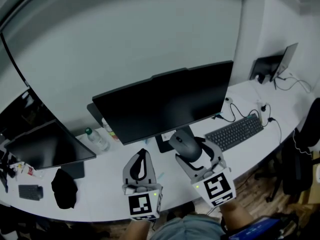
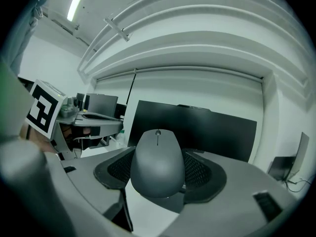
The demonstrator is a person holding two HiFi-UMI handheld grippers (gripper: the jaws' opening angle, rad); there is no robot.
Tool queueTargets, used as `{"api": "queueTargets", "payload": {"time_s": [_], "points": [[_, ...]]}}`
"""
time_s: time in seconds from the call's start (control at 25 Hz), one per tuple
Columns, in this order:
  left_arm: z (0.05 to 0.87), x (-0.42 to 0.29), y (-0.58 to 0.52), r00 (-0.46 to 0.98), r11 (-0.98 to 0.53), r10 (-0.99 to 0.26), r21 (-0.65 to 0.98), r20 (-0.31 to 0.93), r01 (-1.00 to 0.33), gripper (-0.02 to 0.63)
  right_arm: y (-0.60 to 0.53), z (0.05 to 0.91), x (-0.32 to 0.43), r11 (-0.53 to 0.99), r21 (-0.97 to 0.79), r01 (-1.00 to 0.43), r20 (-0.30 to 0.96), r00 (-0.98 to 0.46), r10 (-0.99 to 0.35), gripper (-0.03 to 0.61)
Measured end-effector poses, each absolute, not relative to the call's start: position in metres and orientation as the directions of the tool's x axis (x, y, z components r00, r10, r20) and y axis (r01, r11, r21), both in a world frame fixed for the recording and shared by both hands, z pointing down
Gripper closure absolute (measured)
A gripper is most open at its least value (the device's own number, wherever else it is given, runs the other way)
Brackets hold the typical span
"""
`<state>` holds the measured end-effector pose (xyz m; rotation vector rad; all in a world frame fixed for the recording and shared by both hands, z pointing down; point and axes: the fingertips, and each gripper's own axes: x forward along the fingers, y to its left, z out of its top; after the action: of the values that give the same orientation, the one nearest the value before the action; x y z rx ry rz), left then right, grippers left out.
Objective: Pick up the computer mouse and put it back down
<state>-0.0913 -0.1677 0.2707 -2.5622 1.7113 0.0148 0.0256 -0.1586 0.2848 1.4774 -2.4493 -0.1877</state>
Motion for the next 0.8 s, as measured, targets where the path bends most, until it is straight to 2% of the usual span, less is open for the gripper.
{"api": "queueTargets", "payload": {"time_s": [0.8], "points": [[0.314, -0.060, -0.176, 0.392, -0.396, -0.917, -0.053, 0.073, -0.917, 0.606, -0.167, 0.367, 0.070, 0.450, 0.143, -0.882, 0.300, -0.394, -0.869, 0.278]]}}
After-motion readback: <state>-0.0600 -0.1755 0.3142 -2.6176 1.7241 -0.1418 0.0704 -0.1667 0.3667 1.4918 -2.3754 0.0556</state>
